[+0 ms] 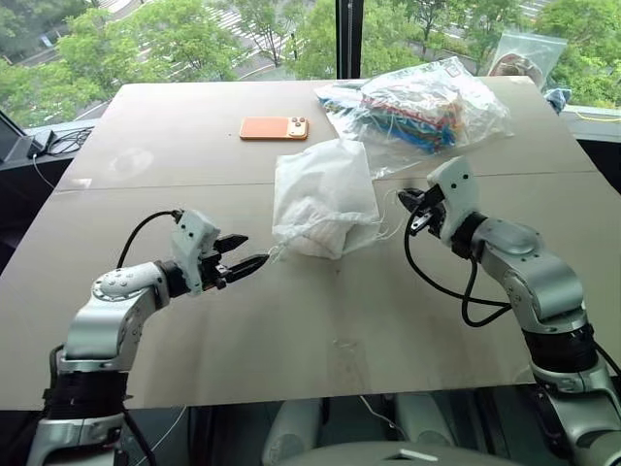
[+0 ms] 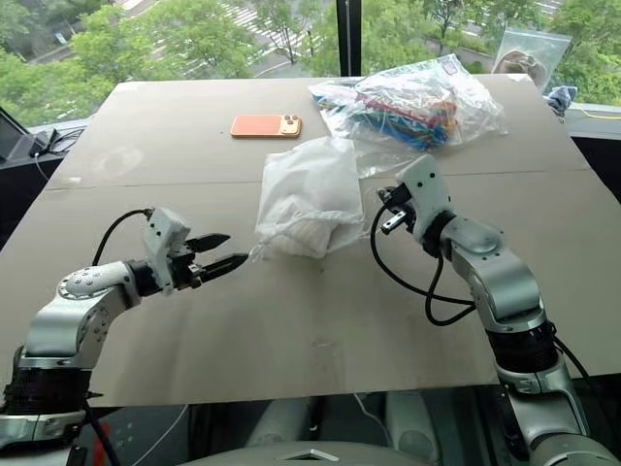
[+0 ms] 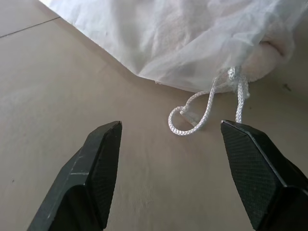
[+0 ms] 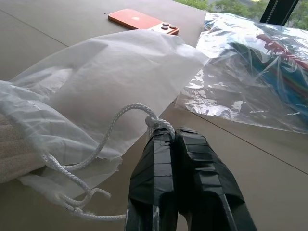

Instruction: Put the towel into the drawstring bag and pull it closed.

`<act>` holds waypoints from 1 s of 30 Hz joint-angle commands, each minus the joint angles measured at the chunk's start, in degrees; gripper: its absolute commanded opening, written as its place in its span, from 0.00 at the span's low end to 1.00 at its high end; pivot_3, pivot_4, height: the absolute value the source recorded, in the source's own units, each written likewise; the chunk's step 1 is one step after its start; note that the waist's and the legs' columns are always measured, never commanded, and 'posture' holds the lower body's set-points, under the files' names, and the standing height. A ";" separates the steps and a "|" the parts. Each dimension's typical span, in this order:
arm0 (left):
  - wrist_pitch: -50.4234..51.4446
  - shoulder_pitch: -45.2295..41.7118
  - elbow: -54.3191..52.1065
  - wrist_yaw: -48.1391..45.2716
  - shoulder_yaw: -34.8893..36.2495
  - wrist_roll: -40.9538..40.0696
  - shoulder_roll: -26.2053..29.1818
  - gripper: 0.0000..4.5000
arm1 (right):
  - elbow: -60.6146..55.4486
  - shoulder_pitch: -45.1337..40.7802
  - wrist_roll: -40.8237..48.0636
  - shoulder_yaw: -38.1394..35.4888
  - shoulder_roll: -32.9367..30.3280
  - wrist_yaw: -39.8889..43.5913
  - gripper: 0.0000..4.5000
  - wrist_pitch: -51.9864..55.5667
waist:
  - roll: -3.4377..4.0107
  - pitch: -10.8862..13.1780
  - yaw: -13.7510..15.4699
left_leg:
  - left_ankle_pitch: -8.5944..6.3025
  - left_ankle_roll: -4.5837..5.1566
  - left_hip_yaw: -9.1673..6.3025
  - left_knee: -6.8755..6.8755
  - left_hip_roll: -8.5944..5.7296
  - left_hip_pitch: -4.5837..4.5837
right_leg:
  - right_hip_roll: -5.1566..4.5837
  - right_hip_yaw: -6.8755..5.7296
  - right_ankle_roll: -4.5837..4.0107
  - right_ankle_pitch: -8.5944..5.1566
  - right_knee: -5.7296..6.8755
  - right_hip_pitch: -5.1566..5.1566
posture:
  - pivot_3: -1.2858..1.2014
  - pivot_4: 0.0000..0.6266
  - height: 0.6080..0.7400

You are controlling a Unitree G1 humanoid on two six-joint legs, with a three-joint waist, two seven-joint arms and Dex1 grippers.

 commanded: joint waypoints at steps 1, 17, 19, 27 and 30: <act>-5.13 -0.72 0.71 0.38 -2.48 3.47 -0.53 0.74 | -1.00 -1.24 -0.14 -1.09 -0.25 0.19 0.00 -0.30 | 0.00 0.00 -0.17 | 0.00 0.00 0.01 0.00 0.00 0.00 | 0.00 0.00 0.00 0.00 0.01 0.00 | 0.52 0.24 1.00; -13.76 -4.86 8.76 1.80 -5.32 8.45 -4.69 0.08 | -1.90 -0.36 -0.42 -1.94 -0.24 -0.42 0.00 0.56 | 0.00 0.00 -0.29 | 0.00 0.01 0.01 0.00 -0.02 0.01 | 0.00 -0.01 0.01 0.01 0.02 0.01 | 0.52 0.24 1.00; -13.81 -4.72 8.41 2.25 -4.23 7.97 -5.25 0.02 | -1.86 -0.18 -0.54 -2.25 -0.29 -0.81 0.00 0.52 | 0.00 0.00 -0.37 | 0.00 0.01 0.00 0.00 -0.01 0.01 | 0.01 -0.01 0.01 0.00 0.03 0.00 | 0.52 0.24 1.00; -14.47 -14.46 6.36 15.94 8.37 4.35 -6.91 0.02 | -2.64 -3.23 -1.13 -11.38 1.31 -8.13 0.00 -1.69 | -0.01 0.00 0.00 | 0.00 0.00 -0.07 0.03 -0.01 -0.01 | 0.01 -0.08 0.02 0.01 0.06 0.00 | 0.52 0.24 1.00; -13.87 -21.46 6.38 22.17 9.62 5.40 -7.62 0.02 | -3.46 -5.53 0.01 -14.22 1.39 -9.12 0.00 -1.44 | -0.02 0.01 0.07 | 0.00 0.00 -0.11 0.09 -0.04 -0.05 | 0.01 -0.12 0.03 0.01 0.05 0.03 | 0.52 0.24 1.00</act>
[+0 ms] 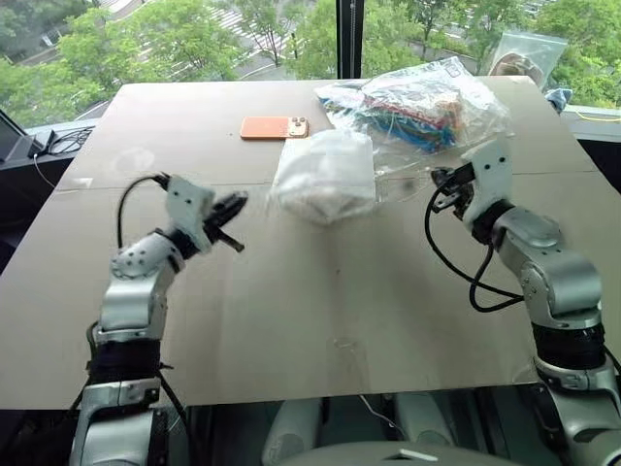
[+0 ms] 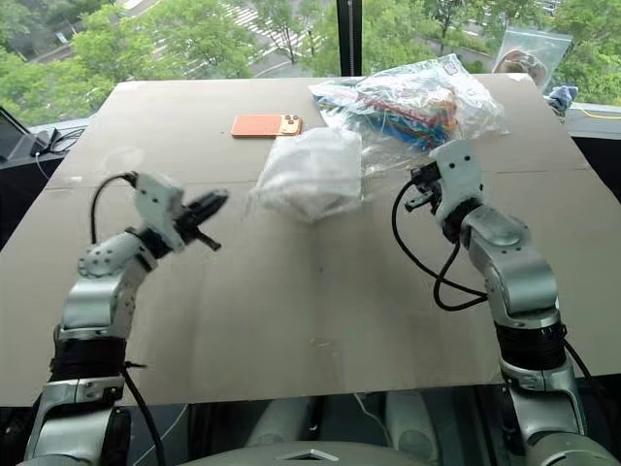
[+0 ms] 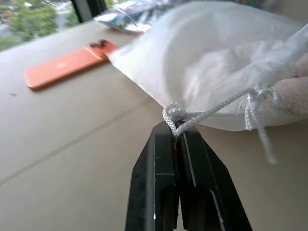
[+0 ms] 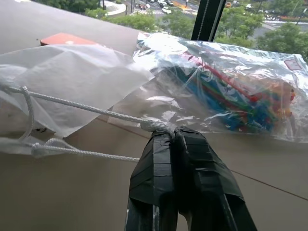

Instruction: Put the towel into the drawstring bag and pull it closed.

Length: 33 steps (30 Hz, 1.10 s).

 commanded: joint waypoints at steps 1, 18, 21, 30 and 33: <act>-0.33 -8.02 -2.18 7.84 2.65 0.66 -0.71 0.02 | -3.24 -4.06 0.95 -5.10 -0.43 -2.00 0.00 -1.30 | 0.00 0.00 -0.03 | 0.00 0.00 0.00 0.00 -0.03 0.00 | -0.02 0.00 0.00 0.00 0.00 0.01 | 0.52 0.24 1.00; -0.73 -16.10 12.16 26.59 8.21 6.21 1.93 0.02 | 2.36 -10.73 -13.39 -12.18 -11.97 -14.77 0.00 -5.16 | -0.02 0.00 -1.39 | 0.02 -0.04 0.16 -0.07 -0.05 -0.05 | -0.01 0.14 0.00 0.00 -0.01 -0.14 | 0.52 0.24 1.00; -1.80 -19.01 11.76 25.49 7.31 5.78 2.04 0.02 | 2.62 -13.87 -12.11 -12.88 -13.35 -12.59 0.00 -6.94 | -0.03 0.01 -1.27 | 0.01 -0.02 0.18 -0.06 -0.06 -0.05 | -0.04 0.15 0.01 0.00 0.01 -0.12 | 0.52 0.24 1.00; 11.68 -12.76 -1.04 6.62 -1.52 -7.84 -3.99 0.02 | -2.59 -15.78 -1.59 -8.98 -12.24 0.41 0.00 -3.11 | -0.02 0.00 -1.63 | 0.01 0.00 0.22 -0.02 -0.03 0.01 | -0.04 0.18 0.01 0.01 0.02 -0.03 | 0.52 0.24 1.00; 18.57 -5.54 -9.89 2.42 -5.90 -12.14 -5.09 0.02 | -0.51 -9.45 -5.32 -7.50 -15.32 1.28 0.00 -3.94 | -0.04 -0.04 -1.66 | 0.00 0.00 0.33 -0.06 0.01 0.00 | -0.06 0.28 0.03 -0.02 -0.09 -0.02 | 0.52 0.24 1.00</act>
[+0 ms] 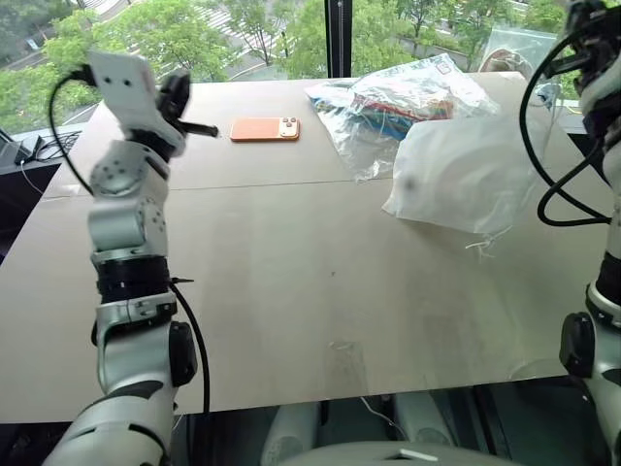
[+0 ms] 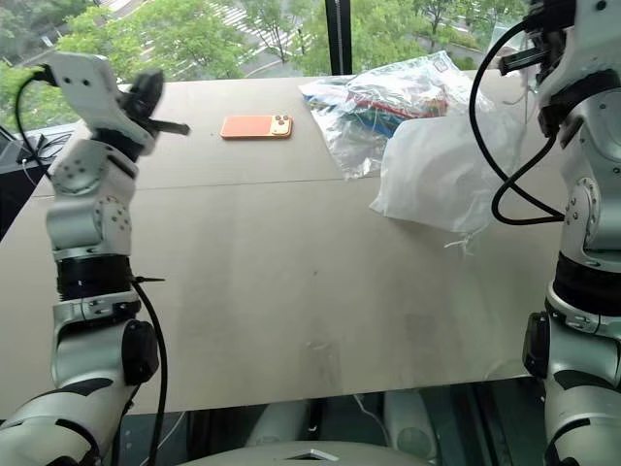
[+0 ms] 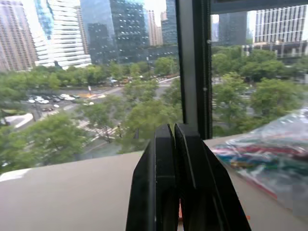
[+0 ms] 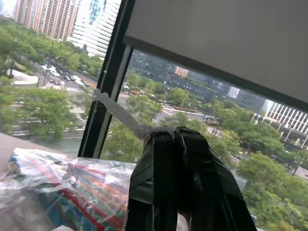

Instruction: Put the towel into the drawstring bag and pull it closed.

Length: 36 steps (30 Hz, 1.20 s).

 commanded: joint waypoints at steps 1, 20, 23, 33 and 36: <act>8.16 5.75 -10.65 -4.94 -4.18 -5.81 -0.83 0.02 | 2.27 7.48 -4.78 1.59 -5.13 1.81 0.00 -1.97 | -0.07 0.04 0.22 | 0.00 0.00 -0.02 0.00 0.00 -0.07 | 0.01 -0.02 0.00 0.00 -0.07 -0.02 | 0.52 0.24 1.00; 11.00 14.86 -17.04 -17.51 -10.69 -5.21 5.14 0.02 | 11.36 28.46 8.48 11.47 -0.60 28.27 0.00 -6.67 | -0.06 0.17 -0.72 | -0.02 0.06 0.37 0.06 0.27 0.51 | 0.37 0.36 0.00 0.01 0.15 0.29 | 0.52 0.24 1.00; 9.89 17.21 -17.91 -21.04 -12.54 -4.25 7.36 0.02 | 6.57 30.17 9.17 12.44 1.22 26.21 0.00 -4.91 | -0.06 0.17 -0.21 | -0.02 0.06 0.29 0.10 0.22 0.48 | 0.32 0.31 0.00 0.00 0.10 0.34 | 0.52 0.24 1.00; 11.51 15.48 -12.42 -27.62 -23.06 -2.59 4.18 0.69 | 2.88 28.96 11.17 10.44 3.64 20.68 0.00 -0.91 | -0.08 0.18 0.89 | -0.02 0.06 0.15 0.12 0.14 0.43 | 0.25 0.18 0.00 0.00 0.07 0.37 | 0.52 0.24 1.00; 12.04 12.54 -8.79 -27.24 -26.13 -1.20 0.16 0.69 | 0.30 28.87 12.07 10.87 4.16 20.36 0.00 -0.02 | -0.08 0.18 0.76 | -0.02 0.06 0.13 0.13 0.14 0.44 | 0.26 0.14 0.00 0.00 0.06 0.37 | 0.52 0.24 1.00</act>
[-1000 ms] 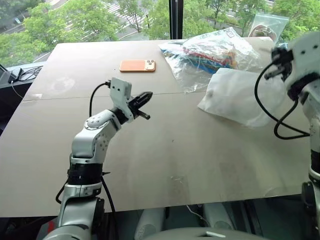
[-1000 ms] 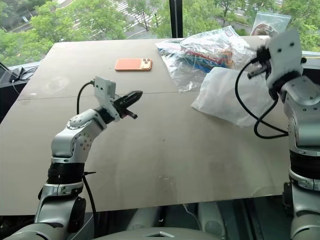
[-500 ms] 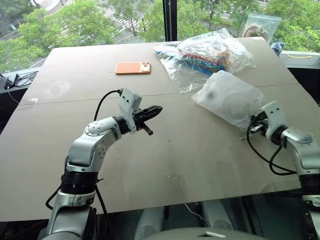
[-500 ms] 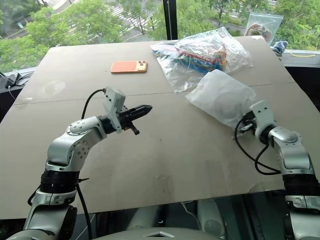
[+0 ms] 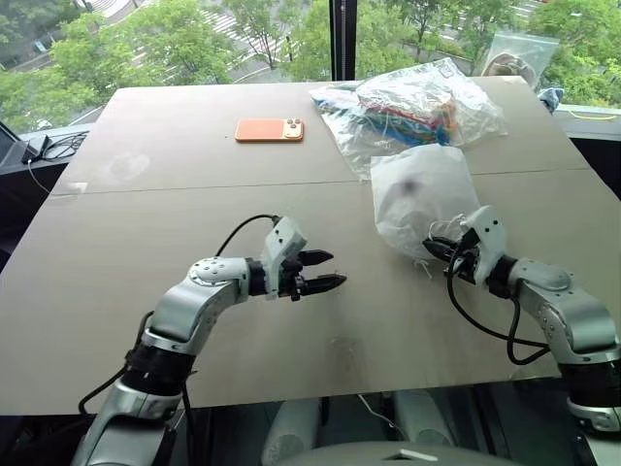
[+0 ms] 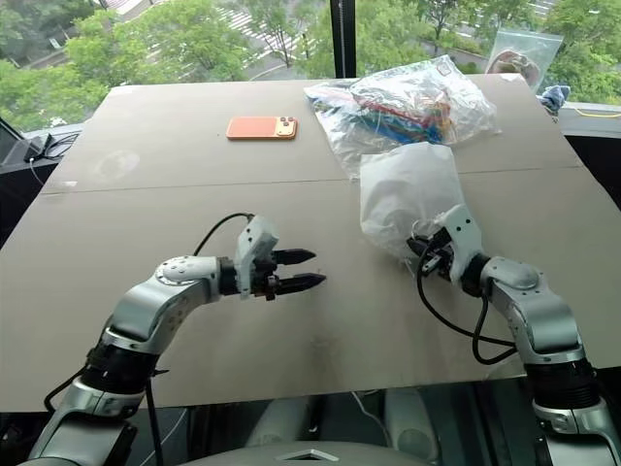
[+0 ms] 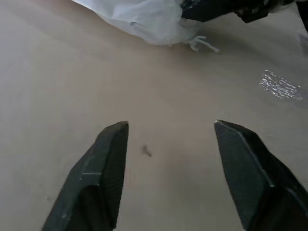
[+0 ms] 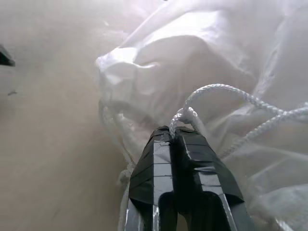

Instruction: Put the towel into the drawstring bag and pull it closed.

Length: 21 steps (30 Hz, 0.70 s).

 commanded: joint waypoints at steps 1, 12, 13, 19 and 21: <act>-0.56 -3.24 2.83 -0.08 -3.61 2.58 -3.10 0.69 | -4.10 -1.41 1.47 -1.15 0.81 -1.45 0.00 0.71 | 0.00 0.00 -0.18 | 0.00 0.00 0.00 0.00 0.00 0.00 | 0.00 0.00 0.00 0.00 0.00 0.00 | 0.52 0.24 1.00; 13.80 -13.03 14.36 15.39 -4.26 5.48 -22.73 0.69 | -9.26 0.05 1.32 -6.83 -1.26 -7.08 0.00 3.45 | -0.02 -0.01 0.70 | 0.00 0.00 -0.11 0.11 -0.09 -0.08 | -0.07 -0.13 0.03 0.00 0.00 0.04 | 0.52 0.24 1.00; 14.71 -13.10 14.09 15.29 -4.81 5.45 -23.28 0.69 | -9.53 0.13 1.39 -7.15 -1.13 -7.60 0.00 3.70 | -0.02 -0.01 0.73 | 0.00 0.00 -0.12 0.13 -0.11 -0.09 | -0.08 -0.14 0.04 0.00 0.00 0.04 | 0.52 0.24 1.00; 10.84 -15.43 20.58 18.37 -7.26 10.27 -27.18 0.57 | -12.38 1.07 2.02 -8.61 -1.27 -10.03 0.00 5.04 | 0.00 -0.04 1.11 | 0.00 0.00 -0.18 0.21 -0.13 -0.06 | -0.09 -0.21 0.04 -0.01 0.01 0.13 | 0.52 0.24 1.00; 8.09 -15.53 21.39 18.02 -7.52 11.29 -27.74 0.39 | -13.22 1.37 2.23 -9.26 -1.22 -10.65 0.00 5.53 | 0.01 -0.04 1.10 | 0.00 0.00 -0.23 0.33 -0.15 -0.07 | -0.09 -0.27 0.12 -0.05 0.01 0.20 | 0.52 0.24 1.00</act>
